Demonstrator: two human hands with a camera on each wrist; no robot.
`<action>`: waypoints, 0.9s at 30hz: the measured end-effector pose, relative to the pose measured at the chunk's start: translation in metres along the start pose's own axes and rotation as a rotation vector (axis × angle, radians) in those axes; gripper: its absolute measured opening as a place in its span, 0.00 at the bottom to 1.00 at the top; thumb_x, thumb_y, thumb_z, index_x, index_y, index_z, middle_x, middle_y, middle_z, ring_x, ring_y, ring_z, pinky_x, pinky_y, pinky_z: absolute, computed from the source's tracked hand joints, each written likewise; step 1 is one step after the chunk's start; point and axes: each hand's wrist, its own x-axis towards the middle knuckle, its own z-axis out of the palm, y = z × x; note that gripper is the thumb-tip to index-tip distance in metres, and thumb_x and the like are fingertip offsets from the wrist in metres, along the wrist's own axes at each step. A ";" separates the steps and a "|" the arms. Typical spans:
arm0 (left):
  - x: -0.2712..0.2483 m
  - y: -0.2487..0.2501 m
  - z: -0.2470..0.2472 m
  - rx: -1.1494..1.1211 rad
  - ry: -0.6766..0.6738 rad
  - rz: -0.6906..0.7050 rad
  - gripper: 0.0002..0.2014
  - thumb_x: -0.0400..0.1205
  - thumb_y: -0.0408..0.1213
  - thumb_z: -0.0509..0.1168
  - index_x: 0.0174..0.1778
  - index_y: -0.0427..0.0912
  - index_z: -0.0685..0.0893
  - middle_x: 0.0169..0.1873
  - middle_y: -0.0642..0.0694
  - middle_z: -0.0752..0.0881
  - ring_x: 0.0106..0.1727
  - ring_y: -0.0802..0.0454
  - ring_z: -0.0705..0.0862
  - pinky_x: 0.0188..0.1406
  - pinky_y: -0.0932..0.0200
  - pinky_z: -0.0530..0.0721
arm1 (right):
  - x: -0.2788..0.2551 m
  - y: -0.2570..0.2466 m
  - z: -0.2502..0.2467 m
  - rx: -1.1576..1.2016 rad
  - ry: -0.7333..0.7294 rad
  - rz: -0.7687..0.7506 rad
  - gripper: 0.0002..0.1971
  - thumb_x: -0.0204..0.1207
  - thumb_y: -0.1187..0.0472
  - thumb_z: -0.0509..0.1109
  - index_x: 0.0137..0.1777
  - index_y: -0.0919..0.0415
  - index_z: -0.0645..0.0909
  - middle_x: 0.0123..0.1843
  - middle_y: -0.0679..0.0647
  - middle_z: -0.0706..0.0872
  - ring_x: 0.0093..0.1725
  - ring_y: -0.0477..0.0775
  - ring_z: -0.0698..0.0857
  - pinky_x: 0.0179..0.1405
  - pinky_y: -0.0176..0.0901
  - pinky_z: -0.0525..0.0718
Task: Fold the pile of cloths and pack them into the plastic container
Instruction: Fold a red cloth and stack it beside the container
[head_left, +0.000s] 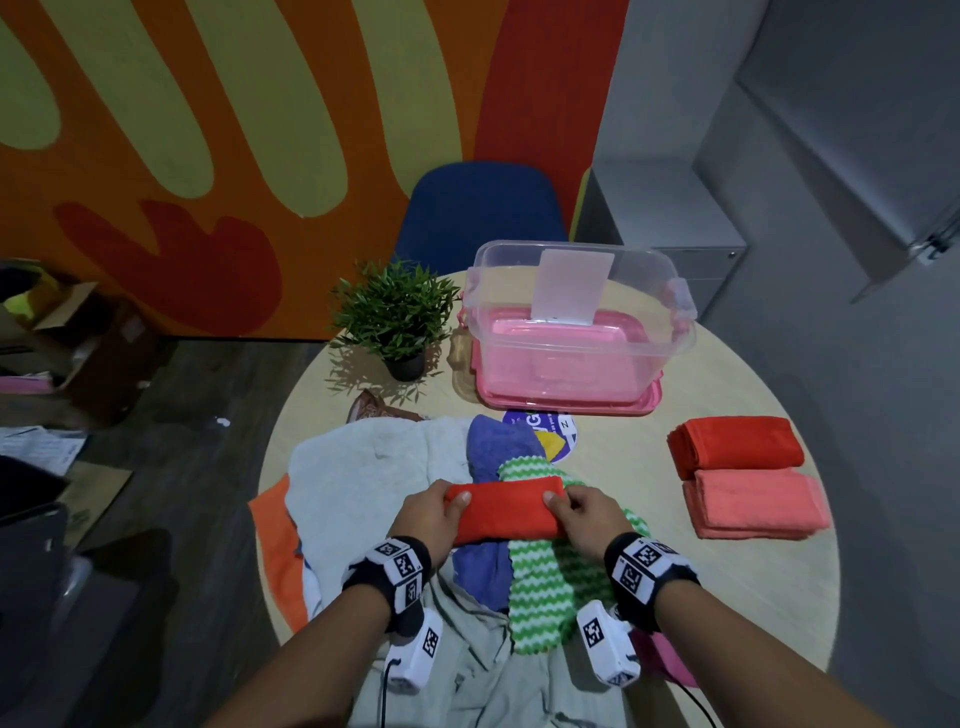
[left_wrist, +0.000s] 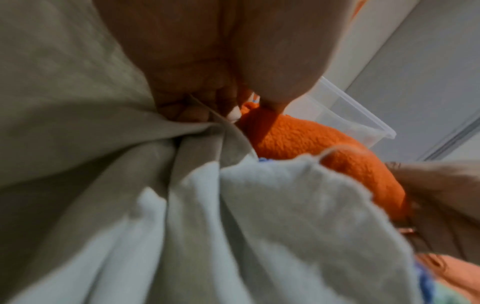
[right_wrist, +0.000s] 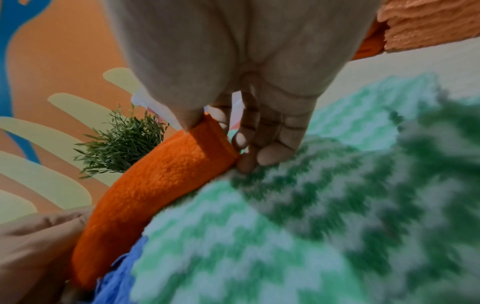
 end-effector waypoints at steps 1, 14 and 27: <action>0.001 0.000 0.001 0.059 -0.018 0.010 0.21 0.87 0.56 0.55 0.61 0.43 0.81 0.54 0.42 0.88 0.54 0.43 0.86 0.54 0.51 0.83 | 0.000 -0.001 0.000 0.008 0.010 0.004 0.23 0.84 0.44 0.66 0.38 0.65 0.77 0.33 0.53 0.80 0.33 0.53 0.78 0.33 0.43 0.72; -0.015 0.022 -0.018 0.052 0.103 0.114 0.14 0.88 0.55 0.50 0.62 0.52 0.71 0.51 0.48 0.86 0.49 0.46 0.85 0.51 0.47 0.85 | -0.004 -0.010 -0.021 0.481 -0.132 -0.093 0.21 0.65 0.44 0.83 0.54 0.54 0.87 0.51 0.53 0.93 0.53 0.56 0.91 0.62 0.62 0.86; -0.019 0.112 0.057 0.037 -0.242 0.336 0.13 0.88 0.50 0.58 0.66 0.51 0.72 0.55 0.46 0.86 0.52 0.48 0.85 0.52 0.52 0.84 | -0.060 0.083 -0.097 0.588 0.001 0.049 0.18 0.73 0.41 0.77 0.53 0.53 0.84 0.47 0.61 0.91 0.41 0.62 0.91 0.36 0.52 0.86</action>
